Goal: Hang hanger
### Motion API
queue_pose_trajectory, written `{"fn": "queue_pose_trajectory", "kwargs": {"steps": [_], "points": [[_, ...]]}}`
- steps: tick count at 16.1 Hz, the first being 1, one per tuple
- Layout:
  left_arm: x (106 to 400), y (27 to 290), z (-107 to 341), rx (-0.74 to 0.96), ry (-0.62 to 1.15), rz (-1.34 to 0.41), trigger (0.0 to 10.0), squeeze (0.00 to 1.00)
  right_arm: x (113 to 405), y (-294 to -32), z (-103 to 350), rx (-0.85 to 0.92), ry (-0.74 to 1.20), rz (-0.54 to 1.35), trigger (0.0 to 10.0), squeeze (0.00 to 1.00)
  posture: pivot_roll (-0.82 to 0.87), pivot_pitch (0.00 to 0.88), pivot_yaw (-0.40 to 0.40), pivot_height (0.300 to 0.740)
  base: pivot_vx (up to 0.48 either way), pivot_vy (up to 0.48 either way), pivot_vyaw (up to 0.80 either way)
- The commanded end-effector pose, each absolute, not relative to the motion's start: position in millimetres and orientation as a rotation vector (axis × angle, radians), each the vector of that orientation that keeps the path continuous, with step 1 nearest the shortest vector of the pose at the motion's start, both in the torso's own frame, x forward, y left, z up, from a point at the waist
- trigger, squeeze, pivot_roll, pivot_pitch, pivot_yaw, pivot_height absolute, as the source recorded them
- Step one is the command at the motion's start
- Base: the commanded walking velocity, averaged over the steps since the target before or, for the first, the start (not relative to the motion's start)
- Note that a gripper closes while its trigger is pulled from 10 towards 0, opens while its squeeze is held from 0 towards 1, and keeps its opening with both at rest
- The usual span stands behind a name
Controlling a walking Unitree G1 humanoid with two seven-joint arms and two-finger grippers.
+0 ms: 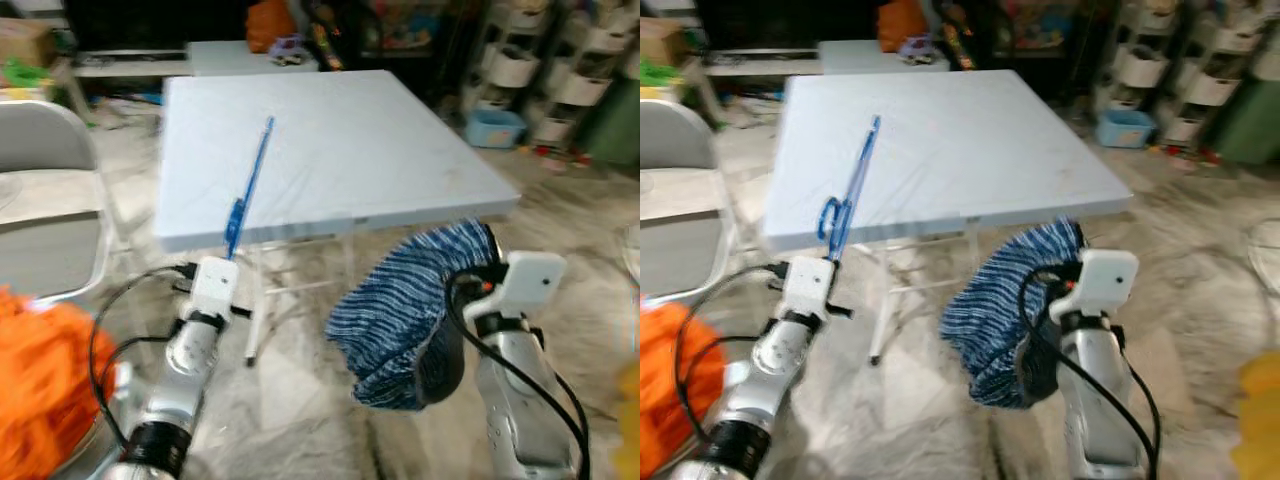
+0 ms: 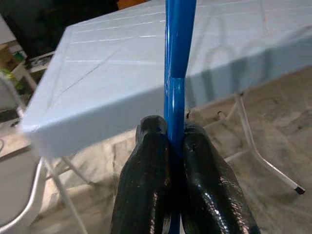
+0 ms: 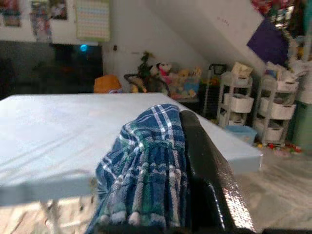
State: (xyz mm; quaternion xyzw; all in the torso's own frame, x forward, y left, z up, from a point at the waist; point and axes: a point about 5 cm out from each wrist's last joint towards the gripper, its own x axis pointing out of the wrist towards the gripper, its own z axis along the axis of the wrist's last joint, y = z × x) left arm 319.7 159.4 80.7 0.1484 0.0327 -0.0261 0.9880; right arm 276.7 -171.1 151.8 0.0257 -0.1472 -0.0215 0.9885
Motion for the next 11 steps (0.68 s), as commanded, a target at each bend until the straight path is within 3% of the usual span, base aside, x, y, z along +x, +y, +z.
{"fn": "queue_pose_trajectory", "kwargs": {"steps": [1,7,11], "points": [[324.9,150.5,84.3,0.303,0.063,-0.092,10.0,0.0,277.7,-179.8,154.7,0.069,-0.311,-0.093,10.0,0.0,0.21,0.013,-0.059,0.74,0.0,0.0,0.0],[342.7,120.9,91.4,0.336,0.08,-0.299,10.0,0.0,266.4,-175.6,137.9,0.137,-0.307,-0.222,10.0,0.0,0.15,0.0,0.076,0.74,0.0,0.0,0.0],[343.1,101.9,86.5,0.327,0.101,-0.354,10.0,0.0,258.1,-183.0,132.4,0.112,-0.293,-0.245,10.0,0.0,0.1,0.0,0.062,0.74,0.0,0.0,0.0]]}}
